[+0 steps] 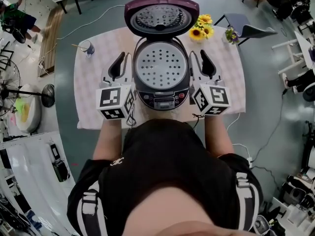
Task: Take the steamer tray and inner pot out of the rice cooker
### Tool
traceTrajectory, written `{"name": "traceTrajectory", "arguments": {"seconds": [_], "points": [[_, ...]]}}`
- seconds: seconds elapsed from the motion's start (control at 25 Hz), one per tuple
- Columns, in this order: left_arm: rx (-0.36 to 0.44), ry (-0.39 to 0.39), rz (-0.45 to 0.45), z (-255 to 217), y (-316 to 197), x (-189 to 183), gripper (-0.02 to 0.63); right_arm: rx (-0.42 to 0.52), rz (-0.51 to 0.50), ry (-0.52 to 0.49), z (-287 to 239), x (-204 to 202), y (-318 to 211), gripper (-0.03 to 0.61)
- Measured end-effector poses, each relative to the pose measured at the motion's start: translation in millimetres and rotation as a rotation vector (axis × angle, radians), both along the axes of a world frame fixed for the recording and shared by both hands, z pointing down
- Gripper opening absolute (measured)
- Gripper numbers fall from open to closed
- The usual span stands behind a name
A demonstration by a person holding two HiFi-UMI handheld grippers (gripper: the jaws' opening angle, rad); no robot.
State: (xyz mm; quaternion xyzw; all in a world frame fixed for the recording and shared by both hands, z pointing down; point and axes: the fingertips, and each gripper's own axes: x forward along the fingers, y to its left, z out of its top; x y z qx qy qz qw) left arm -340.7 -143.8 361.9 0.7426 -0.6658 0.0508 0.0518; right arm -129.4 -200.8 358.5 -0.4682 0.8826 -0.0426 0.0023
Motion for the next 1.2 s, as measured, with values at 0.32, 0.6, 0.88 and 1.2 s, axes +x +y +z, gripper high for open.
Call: {"name": "traceTrajectory", "arguments": {"seconds": [0.32,0.6,0.88,1.2], "points": [[-0.064,0.015,0.053,7,-2,11,0.347,-0.074,-0.081,0.032,14,-17,-1,0.270],[-0.145,0.044,0.042,23,-2,6,0.347,-0.134,-0.086,0.065,27,-18,-6,0.273],[-0.289,0.019,0.029,59,-2,5,0.347,-0.269,-0.076,0.185,57,-18,-14,0.279],[-0.468,0.027,-0.033,98,-6,0,0.345,-0.469,-0.067,0.333,107,-16,-20,0.278]]}}
